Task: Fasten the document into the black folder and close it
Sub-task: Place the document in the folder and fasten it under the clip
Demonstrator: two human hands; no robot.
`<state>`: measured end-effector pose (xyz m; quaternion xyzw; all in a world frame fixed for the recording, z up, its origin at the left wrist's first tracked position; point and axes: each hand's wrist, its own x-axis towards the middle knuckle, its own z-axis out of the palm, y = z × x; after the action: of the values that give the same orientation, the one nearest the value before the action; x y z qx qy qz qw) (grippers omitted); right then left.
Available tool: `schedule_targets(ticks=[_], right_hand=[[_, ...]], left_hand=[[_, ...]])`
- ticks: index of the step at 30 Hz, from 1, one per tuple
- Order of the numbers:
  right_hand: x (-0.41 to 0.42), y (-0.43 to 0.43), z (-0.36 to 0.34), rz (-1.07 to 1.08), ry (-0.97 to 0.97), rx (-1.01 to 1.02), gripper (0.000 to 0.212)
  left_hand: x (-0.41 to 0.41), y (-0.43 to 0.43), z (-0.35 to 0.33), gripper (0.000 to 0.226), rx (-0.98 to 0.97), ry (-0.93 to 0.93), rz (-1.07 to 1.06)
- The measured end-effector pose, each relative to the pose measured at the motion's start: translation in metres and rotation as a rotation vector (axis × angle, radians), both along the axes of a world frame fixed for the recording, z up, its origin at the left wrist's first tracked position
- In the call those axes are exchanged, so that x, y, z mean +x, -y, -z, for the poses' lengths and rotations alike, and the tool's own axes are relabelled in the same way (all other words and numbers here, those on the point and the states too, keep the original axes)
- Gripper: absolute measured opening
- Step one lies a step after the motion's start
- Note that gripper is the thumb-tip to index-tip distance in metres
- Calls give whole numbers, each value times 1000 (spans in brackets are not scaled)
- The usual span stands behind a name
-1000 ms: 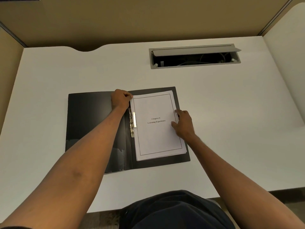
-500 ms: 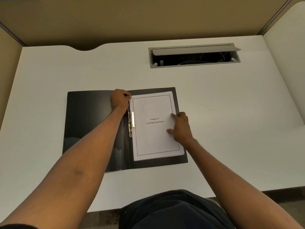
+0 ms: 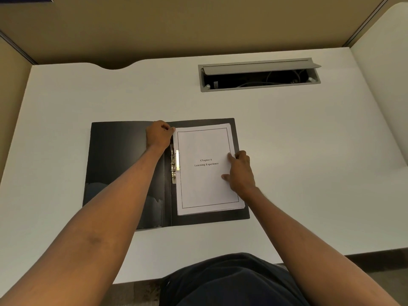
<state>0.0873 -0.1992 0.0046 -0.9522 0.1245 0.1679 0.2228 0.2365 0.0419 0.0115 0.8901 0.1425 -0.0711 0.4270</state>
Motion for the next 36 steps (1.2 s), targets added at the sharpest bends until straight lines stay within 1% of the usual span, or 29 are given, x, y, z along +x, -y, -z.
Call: schedule_targets(ticks=[3,6,9,11,15,18,23,26,31,36], right_hand=[[1,-2,-1,-11,-8,-25,82],[2,-3,-2,-16,-19,-39,81],[2,-4,-2,-28,-20,-56,79],[3,-5,-2,-38,-21,-72,78],[3,-6,-2,-43,-20,-91,78],[3,-6,-2,-43,-17,-95,78],[3,-6,-2,-48,-12,-100,78],[4,-7,-4,-46,-13,-105,77],[4,-7,-5,-51,-22,-110,78],[4,-6,-6,-57,-23,-114,77]], left_hand=[[-5,-7,0,40,50,-113,18],[-13,-9,-2,36,90,-225,55],[-22,-9,-3,38,91,-272,46],[-27,-8,-5,36,61,-286,24],[-34,-5,-14,21,9,-293,-10],[-40,-3,-21,21,-19,-255,-25],[-56,-1,-29,25,-178,-190,-84],[-67,-5,-27,23,-249,-176,-126],[-88,-15,-22,20,-382,-209,-195],[-114,-22,-20,4,-448,-281,-207]])
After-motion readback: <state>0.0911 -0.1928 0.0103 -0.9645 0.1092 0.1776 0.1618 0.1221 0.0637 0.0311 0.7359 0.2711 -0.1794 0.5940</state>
